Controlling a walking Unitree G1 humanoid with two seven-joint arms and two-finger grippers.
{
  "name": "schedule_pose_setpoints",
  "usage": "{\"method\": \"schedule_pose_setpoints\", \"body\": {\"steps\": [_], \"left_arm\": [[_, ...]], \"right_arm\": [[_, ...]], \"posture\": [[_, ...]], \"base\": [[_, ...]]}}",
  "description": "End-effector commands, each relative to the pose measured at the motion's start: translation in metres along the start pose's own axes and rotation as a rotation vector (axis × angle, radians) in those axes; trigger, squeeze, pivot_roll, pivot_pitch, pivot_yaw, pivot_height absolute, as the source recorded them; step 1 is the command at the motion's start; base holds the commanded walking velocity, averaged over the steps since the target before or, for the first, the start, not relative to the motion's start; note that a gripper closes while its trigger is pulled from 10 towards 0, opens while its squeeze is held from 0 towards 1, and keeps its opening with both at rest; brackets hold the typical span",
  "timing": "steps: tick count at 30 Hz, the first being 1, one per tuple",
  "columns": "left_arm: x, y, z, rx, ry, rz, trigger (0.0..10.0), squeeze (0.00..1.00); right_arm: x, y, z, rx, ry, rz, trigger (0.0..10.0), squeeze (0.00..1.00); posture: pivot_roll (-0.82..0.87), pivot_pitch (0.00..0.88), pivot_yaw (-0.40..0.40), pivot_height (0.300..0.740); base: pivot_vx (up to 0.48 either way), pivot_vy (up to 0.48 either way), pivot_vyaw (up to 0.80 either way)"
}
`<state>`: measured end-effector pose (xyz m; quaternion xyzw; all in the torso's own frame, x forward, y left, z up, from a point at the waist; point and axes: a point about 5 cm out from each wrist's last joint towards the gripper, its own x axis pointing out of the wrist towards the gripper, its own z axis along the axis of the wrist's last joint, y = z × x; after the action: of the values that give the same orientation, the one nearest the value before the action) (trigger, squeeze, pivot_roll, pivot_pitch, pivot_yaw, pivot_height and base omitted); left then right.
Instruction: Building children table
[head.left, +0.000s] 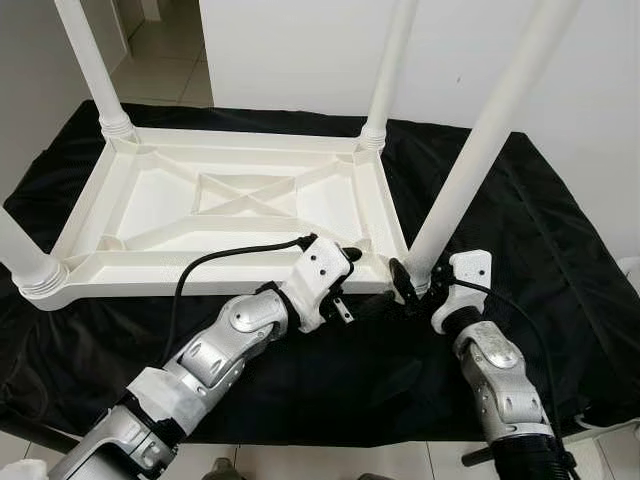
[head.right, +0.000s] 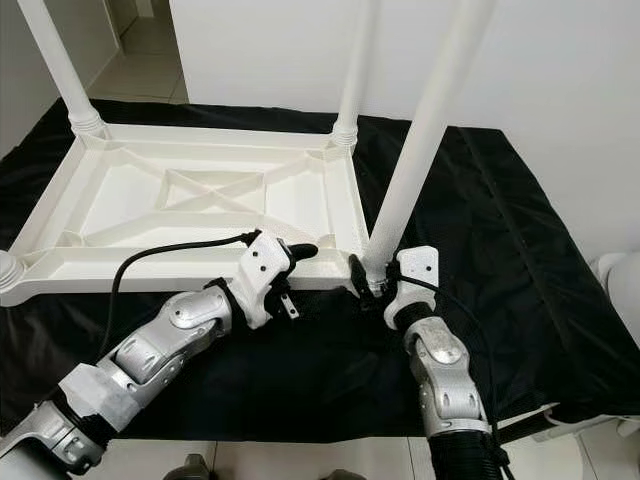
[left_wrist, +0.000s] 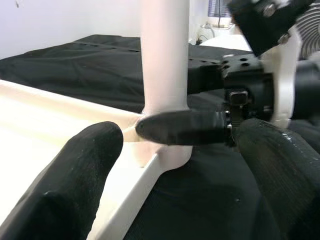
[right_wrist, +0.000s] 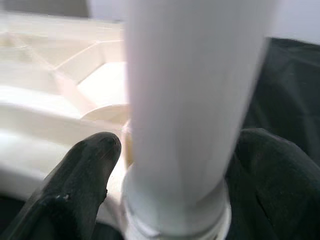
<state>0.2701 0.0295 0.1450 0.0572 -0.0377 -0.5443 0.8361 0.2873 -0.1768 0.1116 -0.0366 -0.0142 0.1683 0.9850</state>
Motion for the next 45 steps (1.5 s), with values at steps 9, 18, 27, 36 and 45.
{"method": "schedule_pose_setpoints", "body": {"steps": [9, 18, 27, 36, 45], "left_arm": [[0.001, -0.012, 0.001, 0.020, 0.002, -0.251, 10.0, 0.00], [0.001, -0.010, 0.003, 0.022, -0.002, -0.239, 10.0, 0.00], [0.001, -0.008, 0.004, 0.019, -0.005, -0.228, 10.0, 0.00], [0.003, -0.008, 0.005, 0.020, -0.009, -0.235, 10.0, 0.00], [0.006, -0.011, 0.004, 0.013, -0.015, -0.244, 10.0, 0.00]], "right_arm": [[0.025, -0.008, 0.009, -0.074, 0.007, 0.192, 10.0, 0.00], [0.036, -0.007, 0.007, -0.084, 0.060, 0.296, 0.0, 0.00], [0.026, -0.010, -0.006, -0.024, 0.090, 0.287, 10.0, 0.00], [0.025, -0.015, -0.003, 0.026, 0.060, 0.066, 10.0, 0.00], [0.027, -0.007, 0.000, 0.159, 0.067, -0.340, 10.0, 0.00]], "posture": [[0.03, 0.000, -0.055, 0.740], [0.04, 0.000, -0.059, 0.740], [0.03, 0.000, -0.053, 0.740], [0.02, 0.000, -0.047, 0.740], [0.00, 0.000, -0.052, 0.740]], "base": [[0.000, 0.000, 0.00], [0.000, 0.000, 0.00], [0.000, 0.000, 0.00], [0.000, 0.000, 0.00], [0.000, 0.000, 0.00]]}}
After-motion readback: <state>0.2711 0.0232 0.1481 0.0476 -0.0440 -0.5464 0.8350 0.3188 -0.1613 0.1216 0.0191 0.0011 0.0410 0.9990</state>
